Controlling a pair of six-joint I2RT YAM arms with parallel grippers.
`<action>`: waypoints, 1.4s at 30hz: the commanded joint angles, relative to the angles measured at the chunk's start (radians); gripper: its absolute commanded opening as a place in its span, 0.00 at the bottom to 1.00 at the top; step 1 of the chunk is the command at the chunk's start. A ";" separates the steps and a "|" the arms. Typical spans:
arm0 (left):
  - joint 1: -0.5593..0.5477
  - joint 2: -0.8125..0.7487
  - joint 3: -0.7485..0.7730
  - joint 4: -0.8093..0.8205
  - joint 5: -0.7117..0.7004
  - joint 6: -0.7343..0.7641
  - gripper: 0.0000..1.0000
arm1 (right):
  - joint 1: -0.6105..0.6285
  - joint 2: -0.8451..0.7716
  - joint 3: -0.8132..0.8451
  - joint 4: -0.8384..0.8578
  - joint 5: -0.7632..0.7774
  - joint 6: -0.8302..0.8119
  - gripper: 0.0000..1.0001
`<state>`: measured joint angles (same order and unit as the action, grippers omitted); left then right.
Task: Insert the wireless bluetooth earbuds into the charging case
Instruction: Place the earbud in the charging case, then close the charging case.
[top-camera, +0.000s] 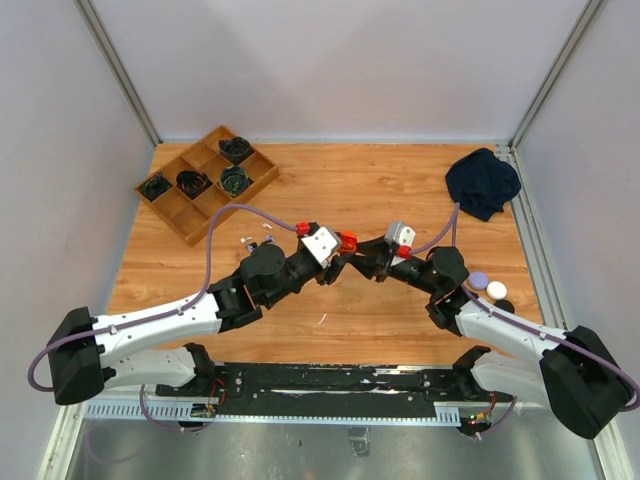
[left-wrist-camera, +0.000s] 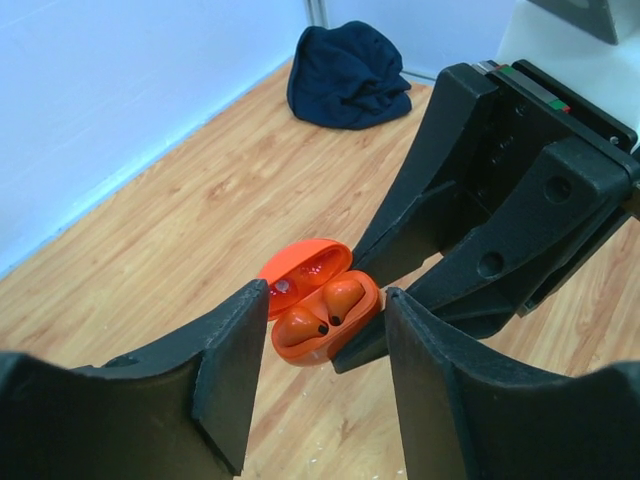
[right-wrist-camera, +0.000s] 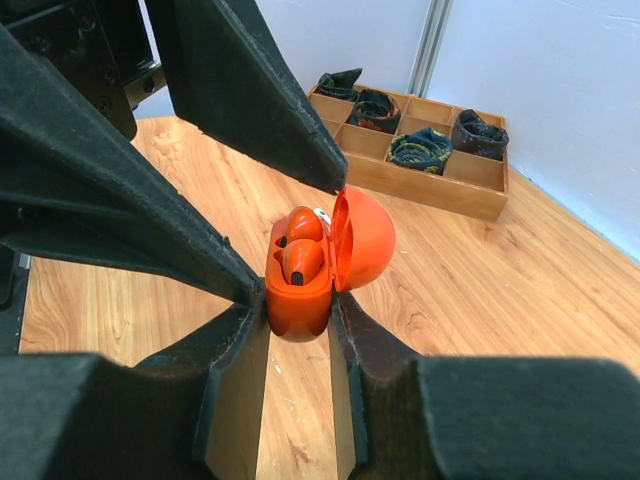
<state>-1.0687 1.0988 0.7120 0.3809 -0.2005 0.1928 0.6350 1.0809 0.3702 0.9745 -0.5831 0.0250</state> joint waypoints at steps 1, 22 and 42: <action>-0.006 -0.036 0.031 -0.036 -0.011 -0.030 0.58 | 0.006 -0.018 0.015 0.014 0.004 -0.019 0.08; 0.274 -0.104 0.089 -0.211 0.390 -0.380 0.79 | -0.004 0.020 0.010 -0.041 -0.044 -0.005 0.08; 0.550 0.056 0.040 -0.034 0.942 -0.745 0.82 | -0.007 0.101 0.059 0.037 -0.165 0.063 0.08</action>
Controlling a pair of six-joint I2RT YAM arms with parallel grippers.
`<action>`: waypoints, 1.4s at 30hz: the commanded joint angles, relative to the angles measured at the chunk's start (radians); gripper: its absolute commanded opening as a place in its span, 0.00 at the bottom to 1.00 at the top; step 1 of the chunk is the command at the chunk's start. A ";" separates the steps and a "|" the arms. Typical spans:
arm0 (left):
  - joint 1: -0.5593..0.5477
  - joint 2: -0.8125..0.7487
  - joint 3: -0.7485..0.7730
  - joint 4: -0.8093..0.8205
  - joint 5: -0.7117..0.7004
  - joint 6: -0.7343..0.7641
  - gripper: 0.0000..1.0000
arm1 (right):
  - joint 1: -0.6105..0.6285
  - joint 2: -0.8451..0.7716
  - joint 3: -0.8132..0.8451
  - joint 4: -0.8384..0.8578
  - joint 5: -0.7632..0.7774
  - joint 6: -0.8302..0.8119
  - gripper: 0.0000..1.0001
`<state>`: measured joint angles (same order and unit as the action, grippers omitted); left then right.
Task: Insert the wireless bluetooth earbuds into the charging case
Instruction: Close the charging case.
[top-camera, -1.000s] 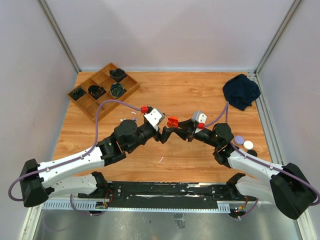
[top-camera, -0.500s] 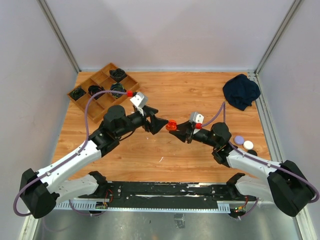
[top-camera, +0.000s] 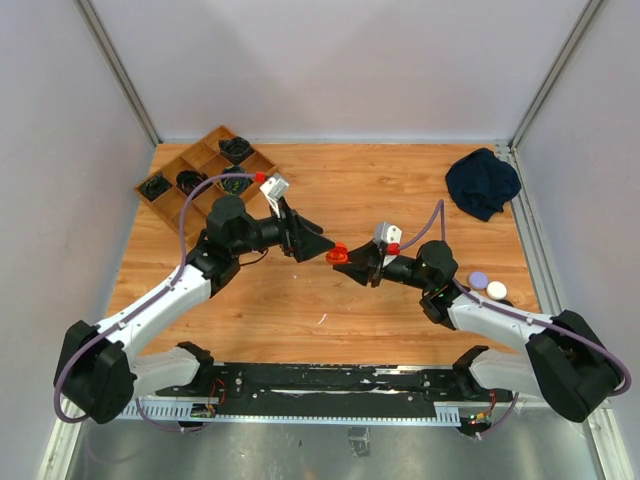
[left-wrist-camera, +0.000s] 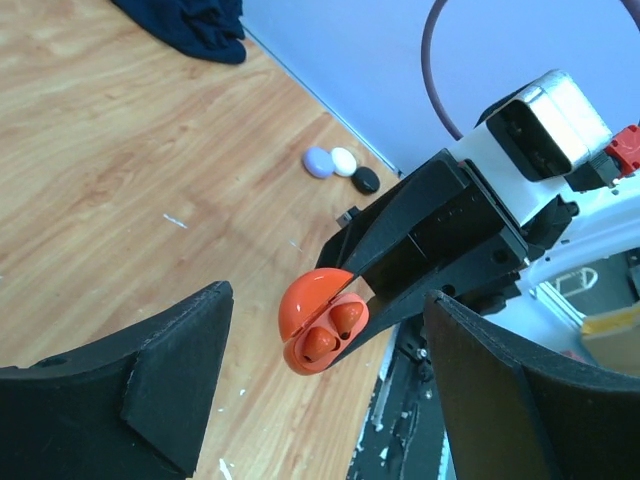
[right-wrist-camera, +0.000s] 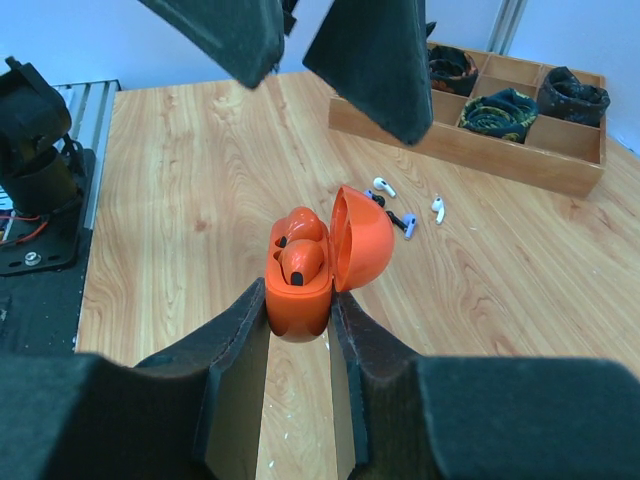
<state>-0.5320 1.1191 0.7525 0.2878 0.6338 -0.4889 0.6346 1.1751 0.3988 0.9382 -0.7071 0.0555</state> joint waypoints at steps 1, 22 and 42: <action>0.014 0.046 0.001 0.061 0.115 -0.069 0.83 | -0.006 0.009 0.031 0.079 -0.042 0.036 0.08; 0.011 0.117 -0.017 0.086 0.255 -0.103 0.78 | -0.006 0.036 0.040 0.111 -0.055 0.069 0.08; -0.010 0.087 -0.036 0.192 0.314 -0.168 0.70 | -0.014 0.042 0.016 0.100 -0.077 0.092 0.08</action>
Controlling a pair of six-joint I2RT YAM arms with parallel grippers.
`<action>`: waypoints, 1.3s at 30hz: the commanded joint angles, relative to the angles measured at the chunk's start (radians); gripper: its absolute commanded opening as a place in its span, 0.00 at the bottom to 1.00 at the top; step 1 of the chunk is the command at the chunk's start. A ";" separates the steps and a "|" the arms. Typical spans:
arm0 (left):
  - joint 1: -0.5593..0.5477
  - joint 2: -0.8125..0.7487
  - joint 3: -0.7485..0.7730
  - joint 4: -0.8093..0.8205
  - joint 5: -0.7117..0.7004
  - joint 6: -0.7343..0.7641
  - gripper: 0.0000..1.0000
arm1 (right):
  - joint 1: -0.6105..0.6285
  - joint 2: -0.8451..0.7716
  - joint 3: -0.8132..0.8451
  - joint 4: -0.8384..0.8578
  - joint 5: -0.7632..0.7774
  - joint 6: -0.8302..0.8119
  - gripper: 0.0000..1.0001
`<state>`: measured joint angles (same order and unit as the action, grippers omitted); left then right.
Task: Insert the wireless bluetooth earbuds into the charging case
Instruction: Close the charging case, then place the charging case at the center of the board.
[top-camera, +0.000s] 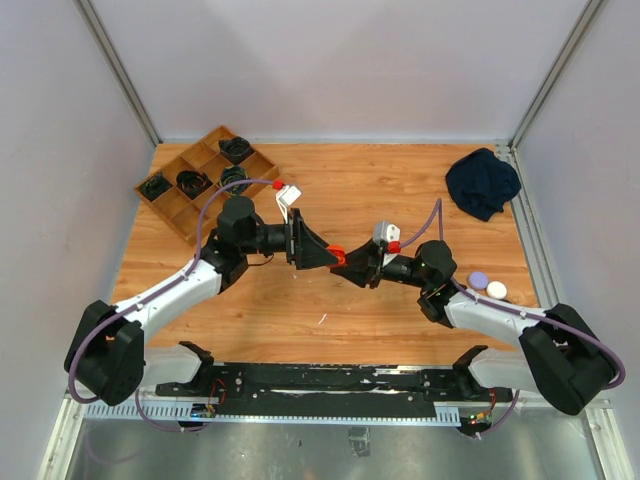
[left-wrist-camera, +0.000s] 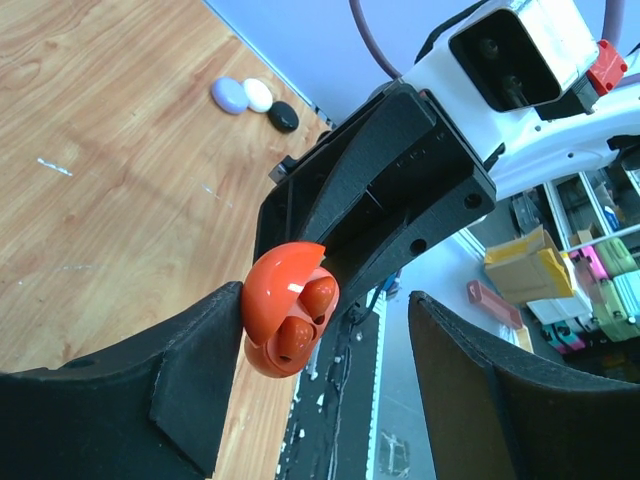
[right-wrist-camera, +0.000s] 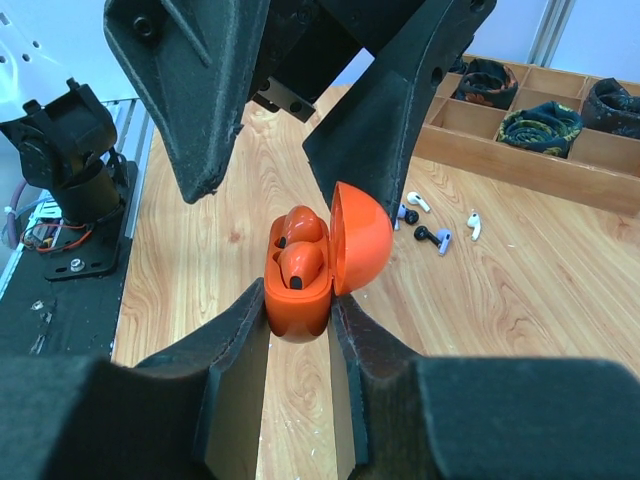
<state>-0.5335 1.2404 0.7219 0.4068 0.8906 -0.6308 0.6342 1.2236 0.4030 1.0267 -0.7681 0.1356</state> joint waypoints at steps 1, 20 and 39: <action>-0.008 -0.039 -0.009 0.078 0.055 -0.028 0.70 | -0.013 -0.009 0.010 0.005 -0.018 0.013 0.08; -0.003 -0.174 0.041 -0.242 -0.234 0.165 0.79 | -0.056 -0.065 0.078 -0.391 0.035 0.007 0.08; -0.003 -0.410 0.199 -0.797 -1.003 0.429 0.93 | -0.208 0.272 0.468 -0.995 0.202 0.108 0.08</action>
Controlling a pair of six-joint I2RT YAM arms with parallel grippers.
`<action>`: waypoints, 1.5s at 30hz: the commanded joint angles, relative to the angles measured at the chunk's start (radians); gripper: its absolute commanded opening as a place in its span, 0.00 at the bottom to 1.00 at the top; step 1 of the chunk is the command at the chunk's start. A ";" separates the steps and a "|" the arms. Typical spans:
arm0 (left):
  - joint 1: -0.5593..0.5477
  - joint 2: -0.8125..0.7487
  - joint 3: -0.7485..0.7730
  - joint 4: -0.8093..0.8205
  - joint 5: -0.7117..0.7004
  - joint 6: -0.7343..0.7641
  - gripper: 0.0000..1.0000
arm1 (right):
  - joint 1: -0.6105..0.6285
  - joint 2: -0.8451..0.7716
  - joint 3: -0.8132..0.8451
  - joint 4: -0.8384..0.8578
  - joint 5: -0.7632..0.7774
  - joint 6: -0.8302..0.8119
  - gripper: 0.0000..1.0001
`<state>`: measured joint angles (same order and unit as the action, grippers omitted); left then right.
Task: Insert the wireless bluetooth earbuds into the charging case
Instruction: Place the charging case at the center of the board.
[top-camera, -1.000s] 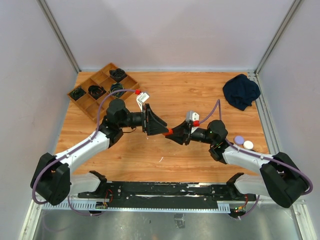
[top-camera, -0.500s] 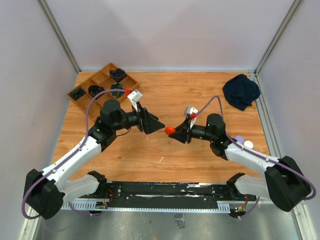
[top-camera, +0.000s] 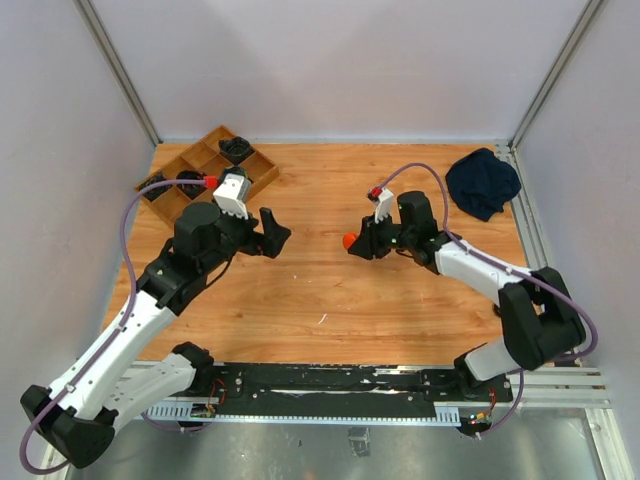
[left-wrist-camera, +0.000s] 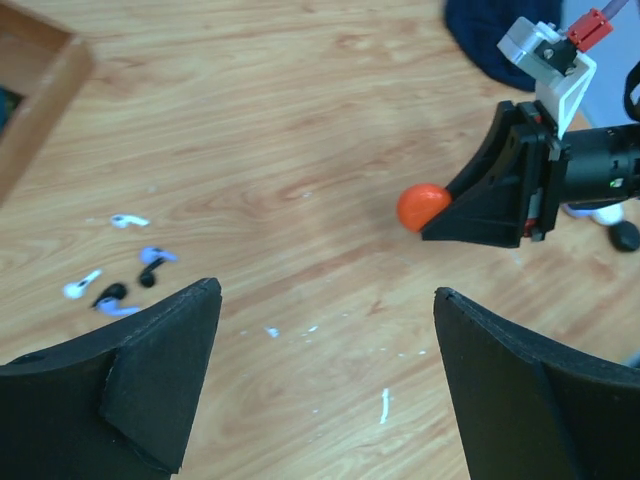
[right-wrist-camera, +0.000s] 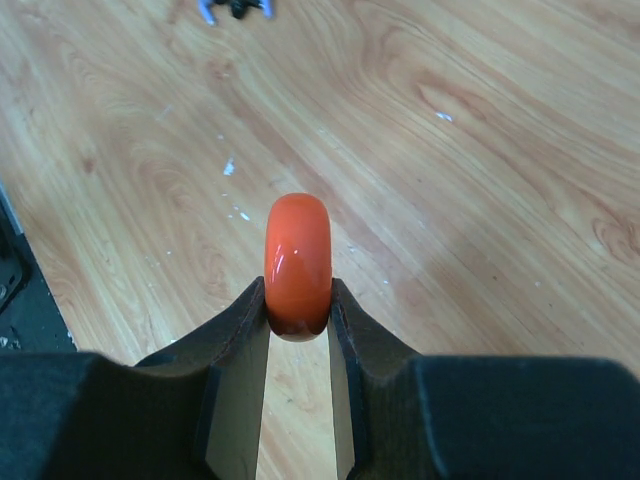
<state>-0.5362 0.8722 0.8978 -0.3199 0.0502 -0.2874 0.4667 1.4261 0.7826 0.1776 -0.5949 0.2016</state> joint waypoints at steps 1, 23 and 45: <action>-0.001 -0.050 0.017 -0.065 -0.176 0.093 0.93 | -0.048 0.096 0.108 -0.160 0.027 0.044 0.09; 0.010 -0.133 -0.109 -0.018 -0.274 0.124 0.95 | -0.232 0.462 0.336 -0.328 -0.034 0.117 0.25; 0.021 -0.143 -0.114 -0.018 -0.259 0.117 0.96 | -0.275 0.235 0.298 -0.569 0.268 -0.006 0.71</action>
<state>-0.5247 0.7475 0.7902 -0.3614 -0.2047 -0.1761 0.2066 1.7565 1.0924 -0.2665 -0.4747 0.2558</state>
